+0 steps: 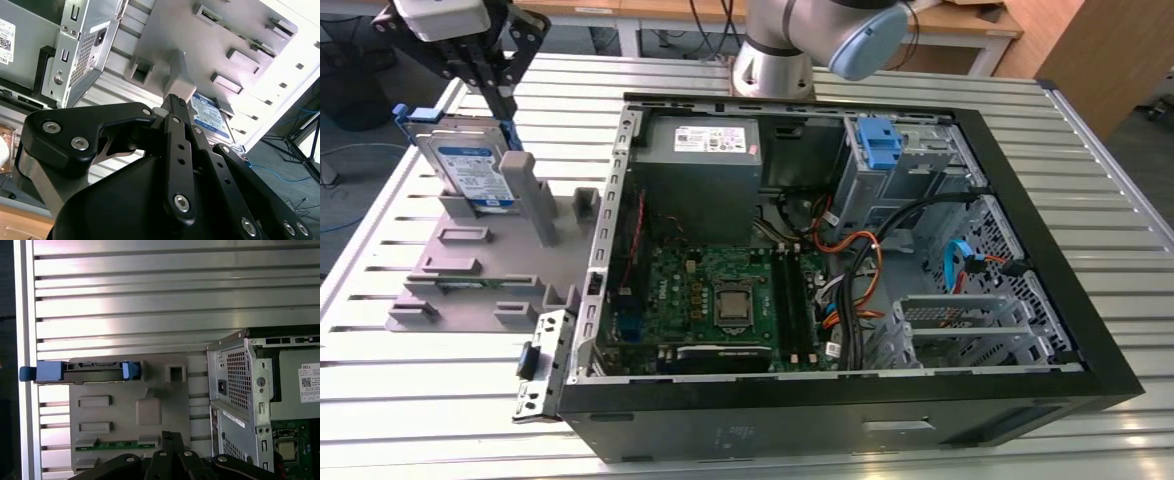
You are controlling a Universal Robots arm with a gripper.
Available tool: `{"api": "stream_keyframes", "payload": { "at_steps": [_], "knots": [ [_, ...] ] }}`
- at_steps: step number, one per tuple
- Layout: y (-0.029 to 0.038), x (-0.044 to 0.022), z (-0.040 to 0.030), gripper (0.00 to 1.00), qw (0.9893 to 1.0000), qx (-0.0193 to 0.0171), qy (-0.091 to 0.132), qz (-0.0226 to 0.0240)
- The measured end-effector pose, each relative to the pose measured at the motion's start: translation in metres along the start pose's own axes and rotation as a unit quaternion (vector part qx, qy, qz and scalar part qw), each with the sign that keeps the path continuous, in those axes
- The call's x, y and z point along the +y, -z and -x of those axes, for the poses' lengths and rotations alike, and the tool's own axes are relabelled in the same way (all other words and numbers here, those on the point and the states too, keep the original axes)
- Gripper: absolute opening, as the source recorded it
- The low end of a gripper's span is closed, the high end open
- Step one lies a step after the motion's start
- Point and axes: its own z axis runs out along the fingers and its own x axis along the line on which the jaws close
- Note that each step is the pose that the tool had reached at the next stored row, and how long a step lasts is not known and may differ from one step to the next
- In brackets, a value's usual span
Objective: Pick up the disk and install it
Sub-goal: 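Reach for the disk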
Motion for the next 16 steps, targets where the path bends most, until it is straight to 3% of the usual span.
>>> {"api": "stream_keyframes", "payload": {
  "at_steps": [4,13,16],
  "knots": [
    [-0.0001,-0.0001,-0.0055,0.11,1.0000,0.0000,0.000,0.0000],
    [-0.0001,-0.0001,-0.0060,0.11,1.0000,0.0000,0.000,0.0000],
    [-0.0002,-0.0001,-0.0061,0.11,1.0000,0.0036,0.000,-0.0002]
  ]
}}
